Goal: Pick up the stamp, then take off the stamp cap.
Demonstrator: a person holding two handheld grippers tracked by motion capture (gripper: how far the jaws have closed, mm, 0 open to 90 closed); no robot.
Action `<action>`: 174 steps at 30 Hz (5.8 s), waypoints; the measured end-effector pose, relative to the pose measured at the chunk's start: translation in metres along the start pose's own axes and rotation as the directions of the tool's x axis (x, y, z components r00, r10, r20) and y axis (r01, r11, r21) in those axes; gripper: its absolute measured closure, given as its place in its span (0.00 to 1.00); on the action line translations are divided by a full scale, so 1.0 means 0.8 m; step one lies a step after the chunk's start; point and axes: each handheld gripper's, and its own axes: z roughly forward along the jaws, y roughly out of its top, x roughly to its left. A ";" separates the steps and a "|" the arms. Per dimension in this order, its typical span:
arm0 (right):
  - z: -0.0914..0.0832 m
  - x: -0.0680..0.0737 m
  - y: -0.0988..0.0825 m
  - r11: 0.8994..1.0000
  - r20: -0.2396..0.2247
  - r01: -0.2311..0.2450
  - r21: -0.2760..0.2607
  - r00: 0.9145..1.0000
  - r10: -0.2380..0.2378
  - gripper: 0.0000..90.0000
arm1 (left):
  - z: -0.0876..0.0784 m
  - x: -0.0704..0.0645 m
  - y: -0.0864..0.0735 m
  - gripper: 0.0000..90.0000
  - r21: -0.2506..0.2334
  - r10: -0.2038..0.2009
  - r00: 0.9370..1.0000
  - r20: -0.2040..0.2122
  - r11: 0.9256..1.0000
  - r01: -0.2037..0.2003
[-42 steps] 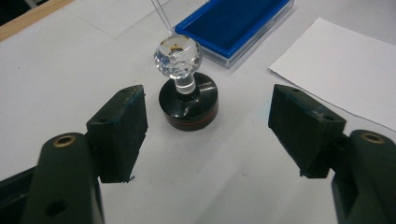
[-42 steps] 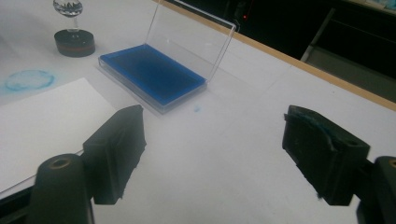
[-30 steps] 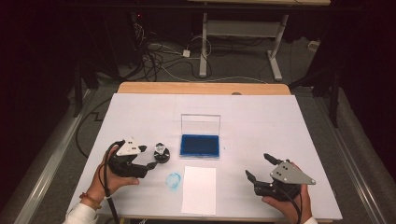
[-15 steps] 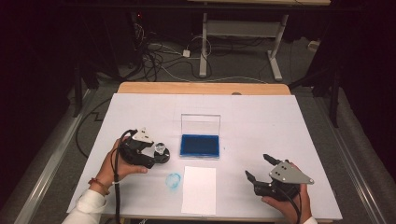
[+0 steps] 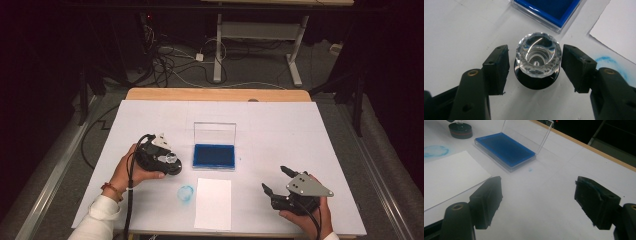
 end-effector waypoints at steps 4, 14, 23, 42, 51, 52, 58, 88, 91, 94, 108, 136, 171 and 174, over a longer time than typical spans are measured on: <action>0.001 0.000 0.000 1.000 0.017 0.008 0.015 1.000 -0.009 0.27 | -0.001 -0.002 0.004 0.43 0.004 0.024 1.000 -0.018 1.000 -0.024; 0.003 0.001 -0.002 0.999 0.013 0.022 0.029 1.000 -0.023 0.27 | -0.002 0.000 0.004 0.56 -0.012 0.024 1.000 0.006 1.000 -0.024; 0.004 -0.001 -0.003 0.999 -0.001 0.011 0.040 1.000 -0.011 0.28 | -0.001 0.001 0.003 0.60 -0.013 0.010 1.000 0.009 1.000 -0.010; 0.003 -0.001 -0.003 0.999 0.000 0.027 0.044 1.000 -0.027 0.29 | 0.001 -0.004 0.002 0.61 -0.037 -0.002 0.999 -0.035 0.999 0.001; 0.002 -0.002 -0.003 0.999 0.000 0.025 0.040 1.000 -0.025 0.29 | -0.005 -0.002 -0.001 0.61 -0.074 -0.018 0.999 -0.035 0.997 0.015; 0.002 -0.002 -0.003 0.999 0.000 0.024 0.038 1.000 -0.024 0.29 | -0.007 -0.002 -0.001 0.61 -0.078 -0.020 0.999 -0.039 0.997 0.017; 0.001 -0.003 -0.004 0.999 0.003 0.022 0.034 1.000 -0.022 0.29 | -0.016 -0.007 -0.003 0.61 -0.114 -0.020 0.998 -0.058 0.993 0.013; 0.014 -0.004 0.004 0.999 -0.041 0.039 0.007 0.998 -0.038 0.28 | -0.057 -0.047 -0.022 0.61 -0.272 0.002 0.999 -0.036 0.962 -0.012; 0.018 -0.003 0.004 0.999 -0.051 0.041 0.015 0.998 -0.041 0.28 | -0.056 -0.051 -0.022 0.61 -0.271 0.012 1.000 -0.024 0.963 -0.018; 0.021 -0.004 0.004 0.999 -0.059 0.039 0.017 0.998 -0.038 0.28 | -0.056 -0.056 -0.020 0.61 -0.277 0.025 0.999 -0.023 0.960 -0.030; 0.029 0.003 0.009 0.997 -0.103 0.073 0.012 0.992 -0.072 0.26 | -0.055 -0.082 -0.015 0.61 -0.300 0.074 0.997 -0.007 0.951 -0.072; 0.057 0.037 0.027 0.992 -0.230 0.124 0.039 0.967 -0.112 0.23 | -0.049 -0.101 0.002 0.61 -0.347 0.095 0.994 0.052 0.935 -0.071; 0.139 0.116 0.081 0.993 -0.392 0.113 -0.041 0.912 -0.120 0.32 | -0.033 -0.111 0.034 0.61 -0.408 0.082 0.986 0.143 0.913 -0.017; 0.139 0.118 0.079 0.991 -0.377 0.124 -0.044 0.917 -0.132 0.34 | -0.031 -0.113 0.034 0.61 -0.405 0.086 0.986 0.146 0.914 -0.020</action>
